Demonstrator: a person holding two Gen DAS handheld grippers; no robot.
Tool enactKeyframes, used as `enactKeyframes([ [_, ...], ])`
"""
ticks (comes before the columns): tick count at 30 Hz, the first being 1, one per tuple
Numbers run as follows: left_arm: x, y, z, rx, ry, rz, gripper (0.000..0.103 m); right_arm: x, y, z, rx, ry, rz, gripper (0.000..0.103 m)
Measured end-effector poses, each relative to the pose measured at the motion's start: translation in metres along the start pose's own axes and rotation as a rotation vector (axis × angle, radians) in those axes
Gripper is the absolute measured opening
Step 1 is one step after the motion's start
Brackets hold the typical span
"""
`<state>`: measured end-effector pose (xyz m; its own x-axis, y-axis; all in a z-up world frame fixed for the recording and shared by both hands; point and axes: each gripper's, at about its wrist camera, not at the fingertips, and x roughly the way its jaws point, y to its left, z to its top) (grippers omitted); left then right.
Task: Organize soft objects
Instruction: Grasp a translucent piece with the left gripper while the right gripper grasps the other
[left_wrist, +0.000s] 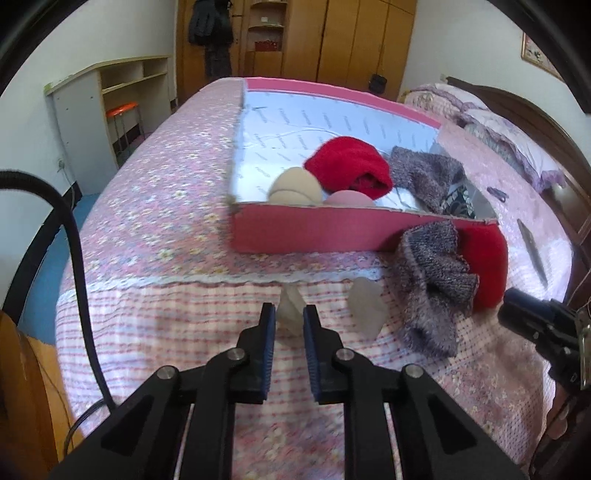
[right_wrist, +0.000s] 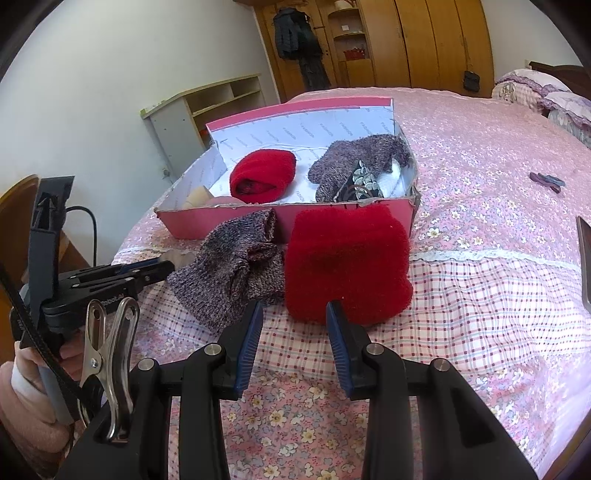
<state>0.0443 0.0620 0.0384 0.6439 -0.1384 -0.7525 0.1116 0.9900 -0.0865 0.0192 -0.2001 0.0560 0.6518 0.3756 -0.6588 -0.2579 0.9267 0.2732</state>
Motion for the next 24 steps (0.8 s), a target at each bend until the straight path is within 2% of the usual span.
enactKeyframes([
  [6,-0.016,0.019,-0.008,-0.044,-0.020,0.009,0.015,-0.003,0.017,0.007,-0.039,-0.006,0.013,0.037],
  [12,-0.026,0.034,-0.017,-0.074,-0.031,0.012,0.015,0.005,0.051,0.019,-0.125,0.013,0.059,0.037],
  [18,-0.028,0.042,-0.026,-0.099,-0.038,-0.007,0.015,0.025,0.094,0.032,-0.251,0.047,0.104,0.037],
  [24,-0.022,0.054,-0.033,-0.147,-0.017,-0.042,0.015,0.063,0.110,0.042,-0.281,0.091,0.128,0.037],
])
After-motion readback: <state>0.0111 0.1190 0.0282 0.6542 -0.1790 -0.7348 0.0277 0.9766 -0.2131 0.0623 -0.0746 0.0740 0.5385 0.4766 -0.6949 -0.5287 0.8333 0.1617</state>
